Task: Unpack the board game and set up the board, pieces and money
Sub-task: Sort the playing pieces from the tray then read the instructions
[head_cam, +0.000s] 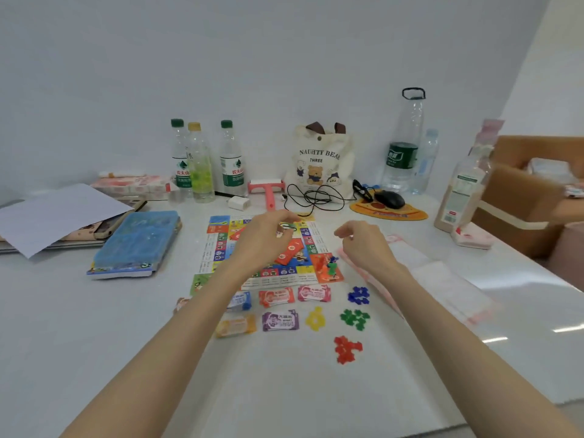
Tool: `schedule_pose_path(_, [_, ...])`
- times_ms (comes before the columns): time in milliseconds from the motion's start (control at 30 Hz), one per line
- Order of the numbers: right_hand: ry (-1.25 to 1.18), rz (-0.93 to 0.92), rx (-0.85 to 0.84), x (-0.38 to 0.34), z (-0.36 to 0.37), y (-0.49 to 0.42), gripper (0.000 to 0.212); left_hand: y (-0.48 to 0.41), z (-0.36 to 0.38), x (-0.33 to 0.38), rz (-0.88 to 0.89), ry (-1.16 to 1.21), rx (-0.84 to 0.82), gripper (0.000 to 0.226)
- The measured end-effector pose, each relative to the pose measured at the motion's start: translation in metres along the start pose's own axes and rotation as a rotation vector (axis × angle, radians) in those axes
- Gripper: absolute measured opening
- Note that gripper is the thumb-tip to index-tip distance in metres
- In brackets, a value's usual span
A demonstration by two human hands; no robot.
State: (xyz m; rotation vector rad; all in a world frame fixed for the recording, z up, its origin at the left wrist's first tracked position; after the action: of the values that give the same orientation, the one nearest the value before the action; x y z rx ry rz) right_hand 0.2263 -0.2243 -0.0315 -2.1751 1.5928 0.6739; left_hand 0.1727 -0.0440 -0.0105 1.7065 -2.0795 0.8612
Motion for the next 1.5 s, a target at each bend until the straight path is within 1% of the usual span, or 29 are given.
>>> schedule_pose_path(133, [0.195, 0.154, -0.152, 0.048, 0.003, 0.0, 0.039, -0.019, 0.029, 0.02, 0.025, -0.014, -0.063, 0.032])
schedule_pose_path(233, [0.319, 0.22, -0.265, 0.079, 0.015, -0.005, 0.022, -0.03, 0.045, 0.029, 0.026, -0.008, -0.089, 0.033])
schedule_pose_path(333, [0.355, 0.25, -0.298, 0.094, 0.022, -0.008, 0.029, -0.036, 0.051, 0.032, 0.03, 0.002, -0.104, 0.033])
schedule_pose_path(433, [0.396, 0.242, -0.317, 0.103, 0.025, -0.018, 0.019, -0.044, 0.053, 0.03, 0.019, -0.004, -0.109, 0.033])
schedule_pose_path(467, [0.396, 0.235, -0.341, 0.106, 0.027, -0.022, 0.023, -0.046, 0.052, 0.03, 0.016, -0.009, -0.108, 0.033])
schedule_pose_path(533, [0.396, 0.252, -0.386, 0.111, 0.029, -0.028, 0.045, -0.052, 0.05, 0.027, 0.016, -0.027, -0.1, 0.033])
schedule_pose_path(567, [0.395, 0.264, -0.395, 0.112, 0.029, -0.03, 0.053, -0.053, 0.048, 0.025, 0.014, -0.034, -0.095, 0.033])
schedule_pose_path(600, [0.389, 0.27, -0.398, 0.114, 0.028, -0.033, 0.055, -0.057, 0.047, 0.023, 0.011, -0.037, -0.092, 0.032])
schedule_pose_path(733, [0.379, 0.232, -0.404, 0.116, 0.029, -0.05, 0.05, -0.072, 0.043, 0.018, 0.018, -0.036, -0.095, 0.032])
schedule_pose_path(1000, [0.415, 0.258, -0.395, 0.112, 0.031, -0.088, 0.049, -0.099, 0.037, 0.007, 0.001, -0.082, -0.115, 0.033])
schedule_pose_path(1167, [0.353, 0.258, -0.381, 0.112, 0.048, -0.107, 0.049, -0.108, 0.032, -0.005, -0.013, -0.102, -0.119, 0.033])
schedule_pose_path(1300, [0.35, 0.227, -0.367, 0.108, 0.053, -0.119, 0.05, -0.113, 0.031, -0.013, -0.023, -0.112, -0.13, 0.032])
schedule_pose_path(1500, [0.339, 0.239, -0.368, 0.098, 0.061, -0.134, 0.05, -0.113, 0.03, -0.026, -0.065, -0.125, -0.139, 0.031])
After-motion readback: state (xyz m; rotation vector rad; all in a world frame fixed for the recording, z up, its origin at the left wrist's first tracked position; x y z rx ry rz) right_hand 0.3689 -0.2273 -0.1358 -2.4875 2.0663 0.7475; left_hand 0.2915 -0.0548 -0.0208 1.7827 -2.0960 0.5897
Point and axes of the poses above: each hand's wrist, its own y-axis away from the middle knuckle, its own z-axis out of the palm, x = y × z, the point moved 9 cm from there along -y, towards the middle knuckle, and after that the axes turned 13 degrees about -x, right-handed, at the moved point
